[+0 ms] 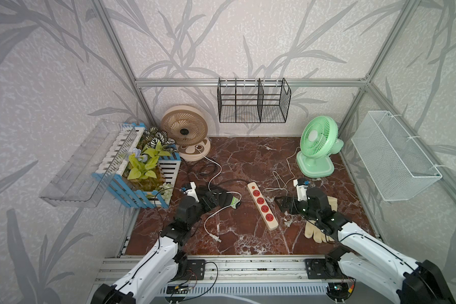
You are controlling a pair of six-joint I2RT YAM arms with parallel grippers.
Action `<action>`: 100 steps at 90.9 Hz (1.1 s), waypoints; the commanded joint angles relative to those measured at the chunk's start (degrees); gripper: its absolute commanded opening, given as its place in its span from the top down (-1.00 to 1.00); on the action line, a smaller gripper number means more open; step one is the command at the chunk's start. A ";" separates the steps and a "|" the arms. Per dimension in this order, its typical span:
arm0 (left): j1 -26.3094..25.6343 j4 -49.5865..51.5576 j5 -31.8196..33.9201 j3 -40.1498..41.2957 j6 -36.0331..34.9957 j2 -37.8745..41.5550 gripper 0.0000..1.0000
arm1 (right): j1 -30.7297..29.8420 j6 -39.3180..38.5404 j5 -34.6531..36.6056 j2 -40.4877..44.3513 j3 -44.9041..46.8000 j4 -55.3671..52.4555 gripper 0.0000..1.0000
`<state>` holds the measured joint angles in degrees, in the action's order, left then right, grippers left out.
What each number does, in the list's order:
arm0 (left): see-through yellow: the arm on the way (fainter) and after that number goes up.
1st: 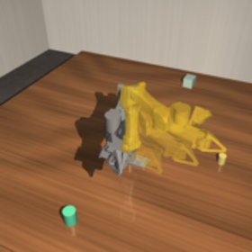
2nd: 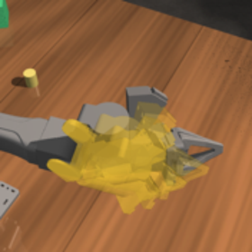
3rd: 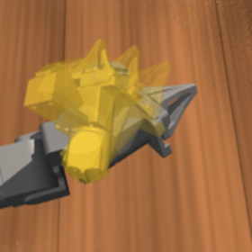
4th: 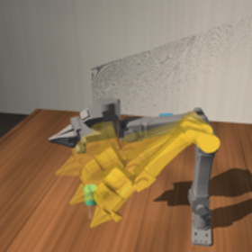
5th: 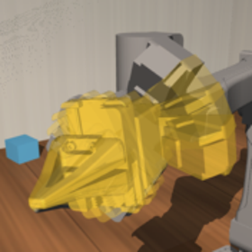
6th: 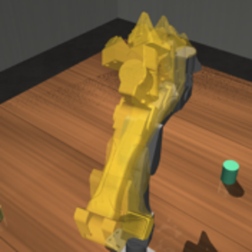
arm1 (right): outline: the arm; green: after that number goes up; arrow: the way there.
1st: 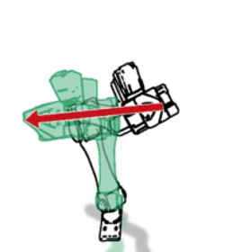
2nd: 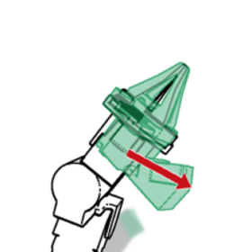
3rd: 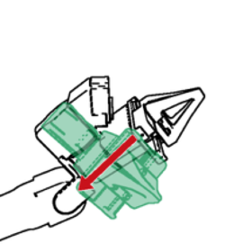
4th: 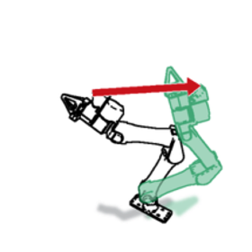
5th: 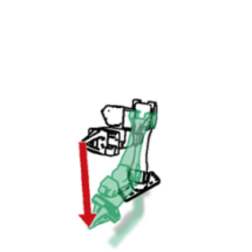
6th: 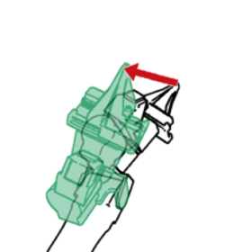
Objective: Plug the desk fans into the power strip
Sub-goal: Pick up the plug from the center of the board.
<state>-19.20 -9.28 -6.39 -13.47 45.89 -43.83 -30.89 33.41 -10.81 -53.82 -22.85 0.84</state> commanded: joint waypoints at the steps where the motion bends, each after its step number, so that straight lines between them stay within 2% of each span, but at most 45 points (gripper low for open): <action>1: -1.12 14.03 4.80 -5.41 -1.69 1.69 -0.89 | -7.60 -3.25 6.98 -2.79 -3.26 -1.62 -0.98; 6: -1.19 18.93 5.03 -6.64 -1.30 2.18 -0.99 | -11.34 -5.86 11.05 -5.93 -4.87 -2.80 -0.98; 14: -1.21 24.48 3.04 -7.66 -1.03 0.98 -1.00 | -15.53 -8.60 16.31 -11.29 -7.03 -4.40 -0.98; 23: -1.35 27.67 0.20 -7.35 0.46 0.78 -0.99 | -16.95 -9.77 16.32 -16.55 -9.22 -6.11 -0.99; 32: -1.56 31.34 0.45 -7.22 2.38 2.43 -0.98 | -18.18 -10.43 16.17 -19.98 -10.94 -6.19 -0.98; 48: -2.29 32.13 0.51 -4.10 5.77 3.95 -0.93 | -18.47 -10.98 16.27 -22.88 -11.95 -6.00 -0.98; 84: -10.27 37.82 9.37 -4.45 11.01 -1.51 -0.46 | -18.43 -10.48 19.17 -21.97 -12.82 -6.96 -0.98; 100: -11.06 34.96 8.86 -3.16 12.15 -6.01 -0.19 | -18.37 -9.76 19.07 -21.49 -12.74 -7.36 -0.98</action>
<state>-29.82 25.87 0.75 -17.47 56.60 -47.24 -49.04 22.79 7.35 -76.84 -34.89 -5.45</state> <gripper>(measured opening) 0.624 0.990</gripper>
